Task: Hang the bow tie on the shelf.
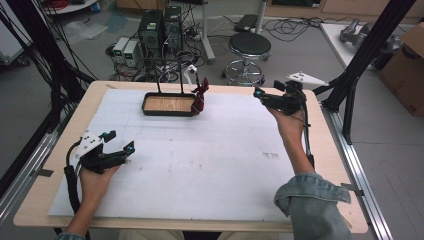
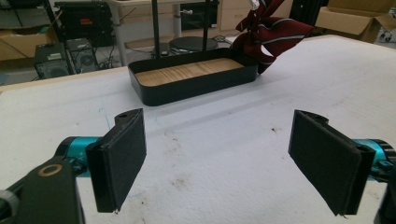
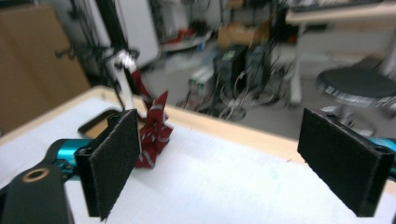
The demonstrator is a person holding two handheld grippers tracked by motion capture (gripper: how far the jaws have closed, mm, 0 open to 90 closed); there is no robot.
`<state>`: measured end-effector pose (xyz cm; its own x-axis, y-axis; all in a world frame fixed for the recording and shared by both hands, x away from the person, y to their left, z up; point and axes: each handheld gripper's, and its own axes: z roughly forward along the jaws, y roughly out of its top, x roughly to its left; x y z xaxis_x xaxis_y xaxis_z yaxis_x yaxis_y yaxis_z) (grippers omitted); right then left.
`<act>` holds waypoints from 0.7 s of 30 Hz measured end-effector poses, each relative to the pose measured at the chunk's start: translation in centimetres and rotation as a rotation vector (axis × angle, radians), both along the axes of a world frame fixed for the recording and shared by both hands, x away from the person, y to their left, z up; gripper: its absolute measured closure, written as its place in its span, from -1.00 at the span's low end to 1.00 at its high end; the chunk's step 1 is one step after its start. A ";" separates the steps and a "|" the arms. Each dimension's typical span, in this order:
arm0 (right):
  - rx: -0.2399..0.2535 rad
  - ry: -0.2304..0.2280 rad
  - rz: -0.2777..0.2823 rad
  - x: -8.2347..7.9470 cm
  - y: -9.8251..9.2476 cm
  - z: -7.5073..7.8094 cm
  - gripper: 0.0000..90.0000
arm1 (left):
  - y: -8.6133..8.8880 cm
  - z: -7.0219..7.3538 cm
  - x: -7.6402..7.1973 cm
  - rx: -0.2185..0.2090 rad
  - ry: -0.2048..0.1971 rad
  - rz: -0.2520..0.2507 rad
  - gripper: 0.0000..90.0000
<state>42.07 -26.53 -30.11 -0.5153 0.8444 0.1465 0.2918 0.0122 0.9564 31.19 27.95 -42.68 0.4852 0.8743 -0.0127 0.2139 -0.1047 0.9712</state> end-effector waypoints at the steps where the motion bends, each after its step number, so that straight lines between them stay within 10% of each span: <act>1: -0.003 0.003 -0.003 -0.5 -0.5 0.0 -0.70 | 0.0 0.0 0.0 0.000 0.000 0.001 -0.57; 21: 0.049 -0.059 -0.108 -9.6 -5.8 -5.6 -0.73 | -0.1 -0.1 -0.2 0.014 0.005 0.014 -0.57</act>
